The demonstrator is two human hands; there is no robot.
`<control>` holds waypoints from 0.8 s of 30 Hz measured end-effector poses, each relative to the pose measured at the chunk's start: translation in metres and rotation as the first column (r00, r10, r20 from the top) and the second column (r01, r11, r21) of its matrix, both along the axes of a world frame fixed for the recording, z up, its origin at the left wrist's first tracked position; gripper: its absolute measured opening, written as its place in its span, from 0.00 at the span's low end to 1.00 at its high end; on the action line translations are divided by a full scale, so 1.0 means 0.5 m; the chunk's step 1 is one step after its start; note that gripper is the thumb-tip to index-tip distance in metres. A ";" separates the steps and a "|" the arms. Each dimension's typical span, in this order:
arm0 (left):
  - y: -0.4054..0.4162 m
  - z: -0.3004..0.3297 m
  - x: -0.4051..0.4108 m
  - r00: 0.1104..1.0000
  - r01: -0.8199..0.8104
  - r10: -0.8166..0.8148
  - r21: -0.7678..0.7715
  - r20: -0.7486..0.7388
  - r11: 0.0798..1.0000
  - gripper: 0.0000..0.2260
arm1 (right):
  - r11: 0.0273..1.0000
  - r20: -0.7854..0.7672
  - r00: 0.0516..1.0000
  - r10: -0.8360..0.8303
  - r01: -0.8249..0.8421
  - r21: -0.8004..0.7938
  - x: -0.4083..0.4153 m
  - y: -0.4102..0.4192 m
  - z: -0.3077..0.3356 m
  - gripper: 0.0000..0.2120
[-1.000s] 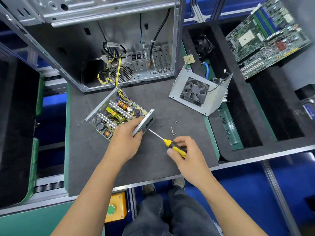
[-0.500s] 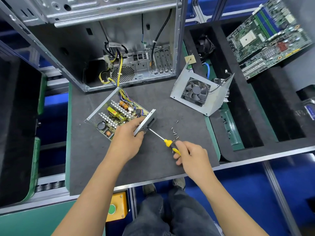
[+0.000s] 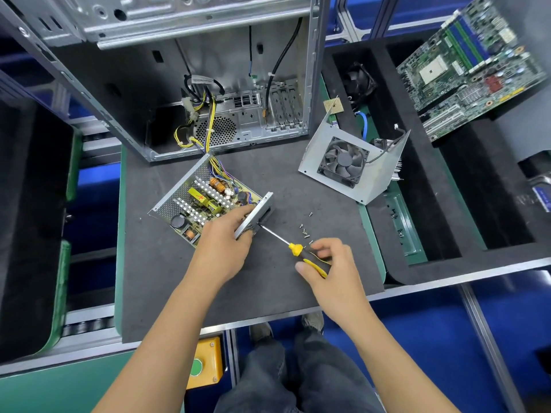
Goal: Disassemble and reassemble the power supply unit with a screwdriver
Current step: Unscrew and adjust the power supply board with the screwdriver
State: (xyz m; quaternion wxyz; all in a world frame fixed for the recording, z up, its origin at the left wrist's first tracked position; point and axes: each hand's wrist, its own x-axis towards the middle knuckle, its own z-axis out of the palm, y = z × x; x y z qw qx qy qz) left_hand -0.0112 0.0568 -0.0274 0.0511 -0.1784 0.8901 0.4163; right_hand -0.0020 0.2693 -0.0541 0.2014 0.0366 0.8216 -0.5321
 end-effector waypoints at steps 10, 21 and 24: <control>-0.002 -0.009 -0.001 1.000 -0.007 0.007 -0.005 0.021 1.000 0.22 | 1.000 -0.010 1.000 -0.018 0.018 -0.020 -0.003 0.004 0.005 0.11; 0.001 -0.004 0.001 1.000 -0.016 0.016 -0.026 0.020 1.000 0.22 | 1.000 0.048 0.999 -0.019 0.020 -0.009 -0.005 0.006 0.005 0.09; 0.003 0.000 0.000 1.000 -0.011 0.012 -0.030 0.027 1.000 0.22 | 1.000 0.104 0.994 -0.023 0.025 -0.018 -0.010 0.015 0.001 0.04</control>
